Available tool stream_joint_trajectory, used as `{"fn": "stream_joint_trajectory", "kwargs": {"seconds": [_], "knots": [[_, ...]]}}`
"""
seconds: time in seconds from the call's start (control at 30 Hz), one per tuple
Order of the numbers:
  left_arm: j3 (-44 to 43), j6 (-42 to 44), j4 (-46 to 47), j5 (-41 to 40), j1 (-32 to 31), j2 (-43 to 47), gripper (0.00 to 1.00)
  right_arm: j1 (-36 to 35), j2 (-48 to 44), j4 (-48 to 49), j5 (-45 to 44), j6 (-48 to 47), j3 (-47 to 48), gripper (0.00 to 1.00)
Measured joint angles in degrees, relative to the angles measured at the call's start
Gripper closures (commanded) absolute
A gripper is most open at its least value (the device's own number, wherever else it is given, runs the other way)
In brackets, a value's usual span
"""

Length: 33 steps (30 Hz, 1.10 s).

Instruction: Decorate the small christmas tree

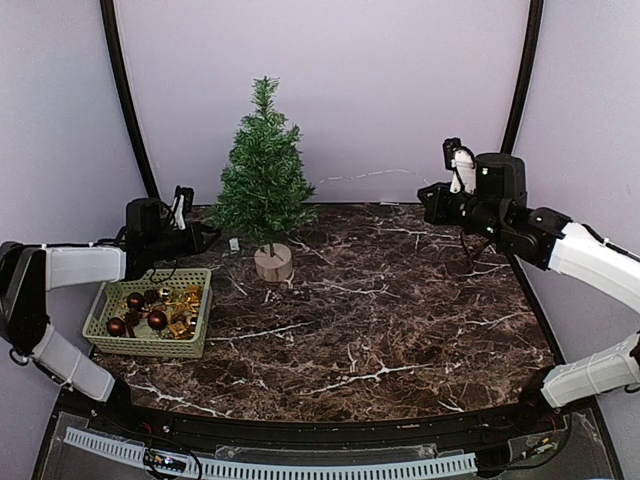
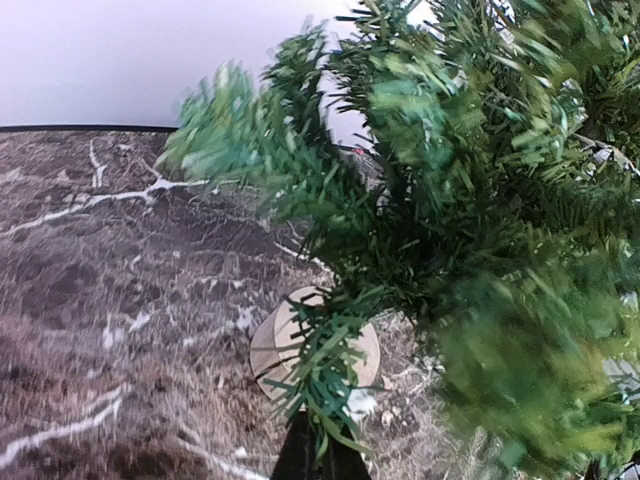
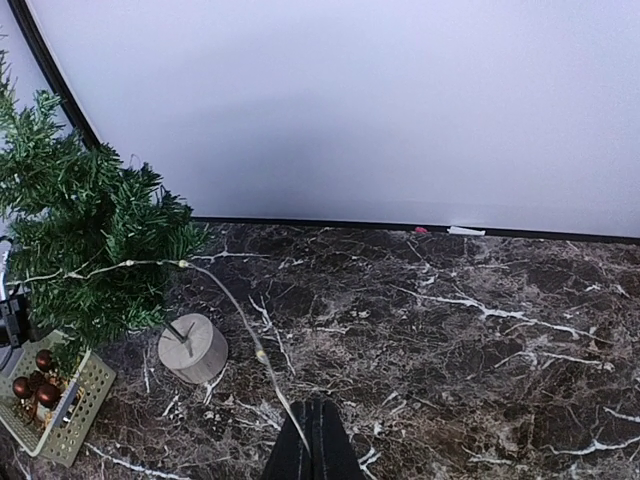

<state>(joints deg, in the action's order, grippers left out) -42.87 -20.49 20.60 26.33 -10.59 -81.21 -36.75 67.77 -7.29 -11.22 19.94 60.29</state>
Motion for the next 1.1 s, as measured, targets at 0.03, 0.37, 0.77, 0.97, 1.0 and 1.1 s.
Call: {"fn": "stream_joint_trajectory", "kwargs": {"seconds": [0.03, 0.37, 0.77, 0.97, 1.0, 1.1], "knots": [[-1.4, 0.22, 0.68, 0.59, 0.26, -2.01, 1.0, -0.04, 0.44, 0.04, 0.22, 0.0, 0.15, 1.0], [-15.37, 4.83, 3.15, 4.31, 1.79, -17.94, 0.93, -0.39, 6.19, 1.16, 1.46, 0.35, 1.77, 1.0], [-14.73, 9.73, -1.44, -5.38, 2.1, -10.95, 0.25, -0.76, 8.13, 3.39, 2.95, 0.96, 1.95, 1.0], [-4.26, 7.19, -4.24, -11.28, 0.83, 8.79, 0.19, -0.81, 8.07, 4.87, 3.78, 1.36, 1.92, 1.0], [-2.89, 6.36, -4.5, -11.69, -0.42, 11.65, 0.18, -0.83, 8.04, 5.09, 3.82, 1.42, 1.92, 1.0], [-0.15, 3.56, -5.14, -12.22, -5.29, 16.72, 0.15, -0.87, 7.72, 5.92, 3.96, 1.6, 1.57, 1.0]]}}
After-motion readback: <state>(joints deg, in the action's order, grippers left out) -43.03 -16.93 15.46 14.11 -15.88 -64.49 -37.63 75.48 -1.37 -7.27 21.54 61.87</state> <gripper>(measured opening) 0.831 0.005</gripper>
